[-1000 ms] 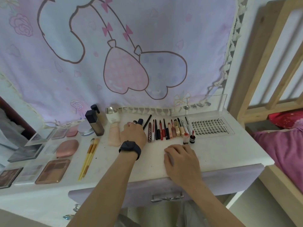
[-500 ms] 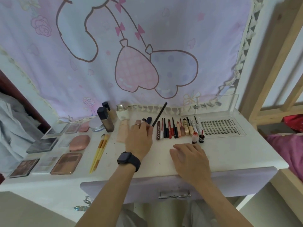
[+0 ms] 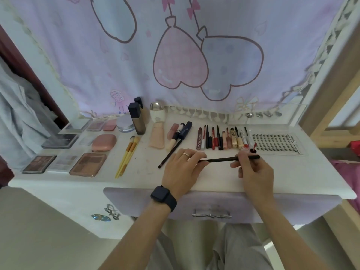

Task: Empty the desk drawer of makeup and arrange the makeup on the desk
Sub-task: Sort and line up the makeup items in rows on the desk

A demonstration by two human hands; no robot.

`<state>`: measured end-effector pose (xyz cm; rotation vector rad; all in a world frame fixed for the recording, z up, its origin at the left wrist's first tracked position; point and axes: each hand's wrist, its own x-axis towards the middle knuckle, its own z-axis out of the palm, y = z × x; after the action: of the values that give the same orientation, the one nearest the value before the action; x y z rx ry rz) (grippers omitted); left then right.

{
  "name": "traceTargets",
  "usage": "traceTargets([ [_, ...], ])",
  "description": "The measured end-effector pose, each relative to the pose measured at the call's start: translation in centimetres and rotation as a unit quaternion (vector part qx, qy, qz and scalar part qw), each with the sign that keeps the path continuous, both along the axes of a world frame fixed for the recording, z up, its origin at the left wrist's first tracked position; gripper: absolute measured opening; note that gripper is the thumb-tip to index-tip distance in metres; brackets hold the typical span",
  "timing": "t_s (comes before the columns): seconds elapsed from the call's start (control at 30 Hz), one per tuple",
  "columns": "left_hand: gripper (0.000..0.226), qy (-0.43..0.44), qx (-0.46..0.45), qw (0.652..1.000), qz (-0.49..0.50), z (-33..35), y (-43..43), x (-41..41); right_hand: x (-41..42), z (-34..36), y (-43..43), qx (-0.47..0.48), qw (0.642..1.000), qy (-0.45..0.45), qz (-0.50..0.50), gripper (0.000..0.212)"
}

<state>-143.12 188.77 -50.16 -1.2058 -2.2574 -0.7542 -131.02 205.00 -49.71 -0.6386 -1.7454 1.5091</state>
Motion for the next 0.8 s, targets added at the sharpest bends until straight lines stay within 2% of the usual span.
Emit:
traceTargets([
  [0.13,0.026,-0.033,0.011,0.999,0.011,0.04,-0.38,0.11,0.35,0.26,0.85,-0.076,0.995,0.049,-0.035,0.029],
  [0.4,0.021,-0.01,0.039,0.999,0.002,-0.02,-0.46,0.26,0.08,0.19,0.35,-0.055,0.996,0.016,-0.068,0.03],
  [0.57,0.033,0.02,0.051,0.998,-0.022,-0.08,-0.38,0.33,0.07,0.08,0.37,-0.067,0.994,0.016,-0.081,0.032],
  [0.8,0.034,0.057,0.039,0.997,-0.037,-0.46,-0.17,0.33,-0.21,0.08,0.48,-0.096,0.988,0.022,-0.122,0.033],
])
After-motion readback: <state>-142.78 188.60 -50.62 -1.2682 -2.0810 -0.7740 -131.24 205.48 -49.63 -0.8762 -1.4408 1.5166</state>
